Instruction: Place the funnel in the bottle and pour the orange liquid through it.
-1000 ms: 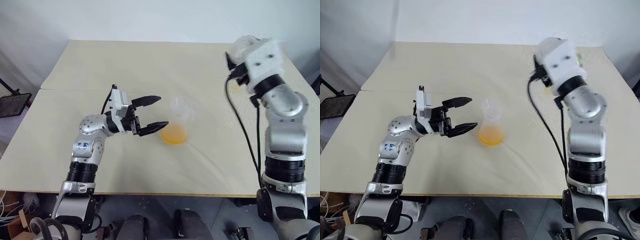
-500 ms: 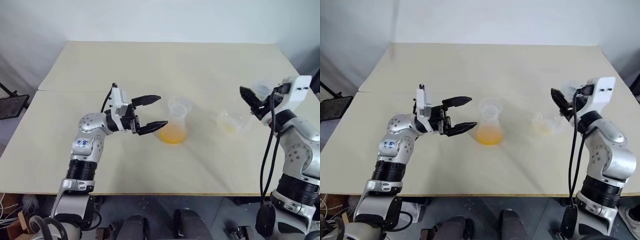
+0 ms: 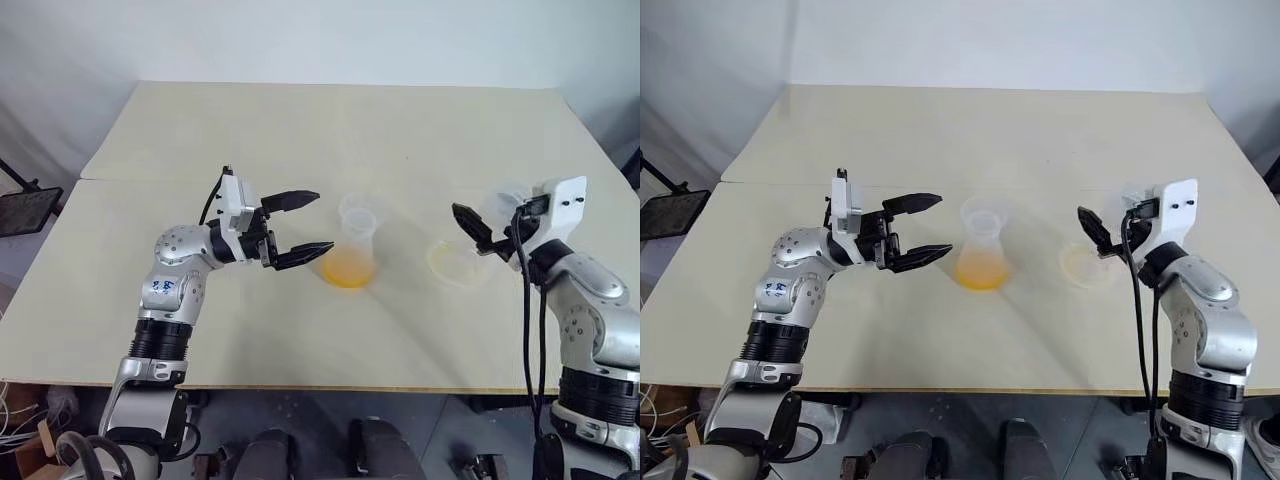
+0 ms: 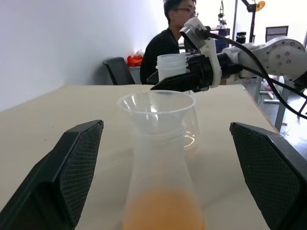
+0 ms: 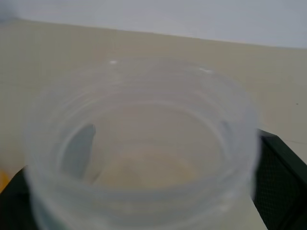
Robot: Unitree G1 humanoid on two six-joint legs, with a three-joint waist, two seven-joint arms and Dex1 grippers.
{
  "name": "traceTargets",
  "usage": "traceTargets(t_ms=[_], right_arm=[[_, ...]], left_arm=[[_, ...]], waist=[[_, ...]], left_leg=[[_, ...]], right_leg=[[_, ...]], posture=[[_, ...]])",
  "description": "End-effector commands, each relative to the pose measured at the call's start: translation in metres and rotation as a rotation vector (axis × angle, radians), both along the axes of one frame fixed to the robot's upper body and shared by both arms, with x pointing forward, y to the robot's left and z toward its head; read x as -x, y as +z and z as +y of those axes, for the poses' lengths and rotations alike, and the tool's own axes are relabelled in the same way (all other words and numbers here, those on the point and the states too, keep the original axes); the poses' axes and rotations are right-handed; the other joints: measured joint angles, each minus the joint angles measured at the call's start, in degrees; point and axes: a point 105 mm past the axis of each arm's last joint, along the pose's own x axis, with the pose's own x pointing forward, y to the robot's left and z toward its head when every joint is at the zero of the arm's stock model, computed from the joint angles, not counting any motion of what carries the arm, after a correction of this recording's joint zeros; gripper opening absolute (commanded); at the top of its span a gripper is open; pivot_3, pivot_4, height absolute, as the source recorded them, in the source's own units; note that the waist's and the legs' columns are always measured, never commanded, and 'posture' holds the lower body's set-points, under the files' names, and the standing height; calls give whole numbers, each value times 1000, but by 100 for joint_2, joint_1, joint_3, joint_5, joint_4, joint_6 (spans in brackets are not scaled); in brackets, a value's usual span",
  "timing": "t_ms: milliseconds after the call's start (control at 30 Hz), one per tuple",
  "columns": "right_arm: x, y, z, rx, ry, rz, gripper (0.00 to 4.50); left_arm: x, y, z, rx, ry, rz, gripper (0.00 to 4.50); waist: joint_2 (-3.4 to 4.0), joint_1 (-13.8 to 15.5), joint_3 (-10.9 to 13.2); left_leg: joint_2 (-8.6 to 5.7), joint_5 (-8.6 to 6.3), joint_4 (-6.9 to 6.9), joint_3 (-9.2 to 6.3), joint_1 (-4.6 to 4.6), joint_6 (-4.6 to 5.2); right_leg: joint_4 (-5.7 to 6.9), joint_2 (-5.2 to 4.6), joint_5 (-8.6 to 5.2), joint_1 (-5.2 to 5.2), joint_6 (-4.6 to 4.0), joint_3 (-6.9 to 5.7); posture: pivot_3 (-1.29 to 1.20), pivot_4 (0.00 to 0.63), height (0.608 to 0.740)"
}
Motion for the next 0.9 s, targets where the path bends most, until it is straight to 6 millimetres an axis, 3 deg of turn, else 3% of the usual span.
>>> traceTargets(t_ms=[33, 233, 467, 633, 767, 900], right_arm=[[28, 27, -4, 48, 79, -119, 4478], [58, 28, -11, 82, 182, -147, 4478], [93, 13, -29, 205, 301, -118, 4478], [114, 1, -20, 211, 445, -40, 4478], [136, -17, 7, 296, 658, 47, 4478], [135, -27, 19, 302, 688, 27, 4478]], left_arm=[[5, 7, 13, -15, 9, -31, 4500], [7, -2, 33, -71, 41, -6, 4500], [15, -21, 65, -166, 109, 55, 4500], [25, -37, 86, -222, 176, 109, 4500], [37, -49, 101, -257, 242, 132, 4500], [50, -52, 107, -257, 281, 132, 4500]], waist=[[0, 10, 0], [0, 10, 0], [-1, 24, 0], [0, 19, 0], [0, 16, 0], [-2, 4, 0]], left_leg=[[0, 0, -3, -1, 0, 0], [1, -1, -6, -1, 2, 1], [2, -3, -10, -1, 11, 5], [3, -5, -17, -2, 16, 8], [4, -5, -28, -4, 25, 8], [5, -5, -30, -4, 26, 8]], right_leg=[[-2, 0, 0, 0, 0, 0], [-11, 1, 0, 6, 0, 0], [-19, 1, 0, 18, 0, 2], [-24, -4, 0, 22, 0, 4], [-26, -5, 0, 24, 0, 5], [-70, -8, 0, 32, 0, 6]], posture=[[0, 150, 740], [0, 150, 740], [0, 150, 740], [0, 150, 740], [0, 150, 740], [0, 150, 740]])
